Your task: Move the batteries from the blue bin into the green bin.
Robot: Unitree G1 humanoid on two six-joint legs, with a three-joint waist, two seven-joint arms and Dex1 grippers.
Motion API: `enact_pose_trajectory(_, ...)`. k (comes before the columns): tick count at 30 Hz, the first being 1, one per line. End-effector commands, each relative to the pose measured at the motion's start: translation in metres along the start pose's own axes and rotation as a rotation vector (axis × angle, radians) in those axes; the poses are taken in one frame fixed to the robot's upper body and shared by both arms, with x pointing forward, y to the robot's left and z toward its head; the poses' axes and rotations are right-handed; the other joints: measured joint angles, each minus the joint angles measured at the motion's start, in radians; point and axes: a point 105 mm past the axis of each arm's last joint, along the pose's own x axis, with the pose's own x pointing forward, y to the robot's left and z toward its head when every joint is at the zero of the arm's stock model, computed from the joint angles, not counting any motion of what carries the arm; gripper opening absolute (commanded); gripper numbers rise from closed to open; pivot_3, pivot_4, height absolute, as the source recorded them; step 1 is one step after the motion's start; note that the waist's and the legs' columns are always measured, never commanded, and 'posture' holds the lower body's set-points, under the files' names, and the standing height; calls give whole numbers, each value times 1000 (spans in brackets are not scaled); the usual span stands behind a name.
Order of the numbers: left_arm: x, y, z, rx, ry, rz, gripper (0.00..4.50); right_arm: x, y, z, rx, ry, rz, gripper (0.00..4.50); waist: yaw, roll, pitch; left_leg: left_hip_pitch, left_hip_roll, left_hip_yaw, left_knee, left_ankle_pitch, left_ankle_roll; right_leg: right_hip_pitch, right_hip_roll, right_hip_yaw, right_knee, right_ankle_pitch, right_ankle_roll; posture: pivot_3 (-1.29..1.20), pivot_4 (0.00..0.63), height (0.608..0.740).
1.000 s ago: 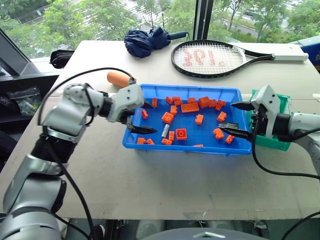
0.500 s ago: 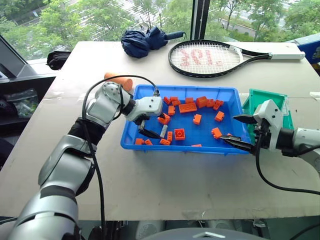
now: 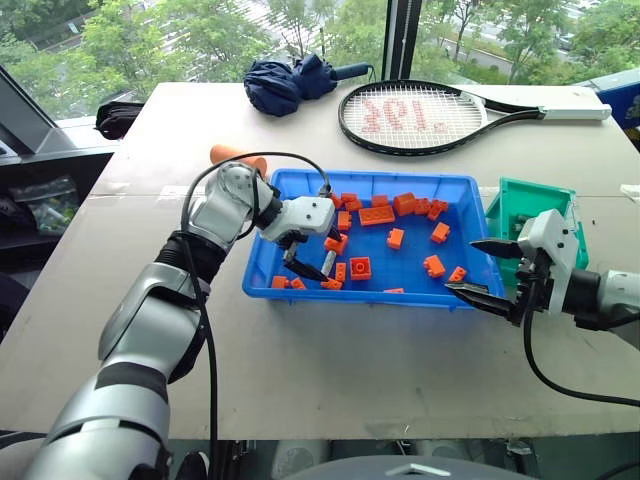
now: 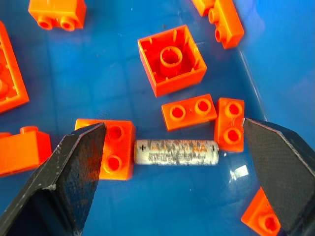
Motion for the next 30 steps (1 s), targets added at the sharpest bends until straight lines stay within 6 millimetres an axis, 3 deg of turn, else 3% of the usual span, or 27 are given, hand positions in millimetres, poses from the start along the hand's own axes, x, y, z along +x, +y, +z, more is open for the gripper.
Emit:
enact_pose_trajectory(1,-10,-4,13,58,-17,-3,4500,-2,0,11,-53,-27,-5,4417,-1,0,0,0,0,0,0,0,0,0,0,0,0,0,0,0,150,740)
enact_pose_trajectory(6,-19,-15,11,58,-3,-22,4500,-1,0,12,-54,-29,5,4417,-1,0,0,0,1,0,0,0,0,0,0,0,0,0,0,0,150,740)
enact_pose_trajectory(13,-14,-30,1,70,59,-108,4500,1,-2,13,-60,-28,10,4417,1,0,0,0,1,0,0,0,0,0,0,0,0,0,0,0,150,740)
enact_pose_trajectory(24,0,-13,-9,107,101,-129,4500,-3,1,15,-56,-39,30,4417,0,0,0,0,-1,0,0,0,0,0,0,0,0,0,0,0,150,740)
enact_pose_trajectory(30,-1,-1,-11,109,115,-112,4500,-3,13,22,-56,-106,96,4417,1,0,0,0,-1,0,1,0,0,0,0,0,0,0,0,0,150,740)
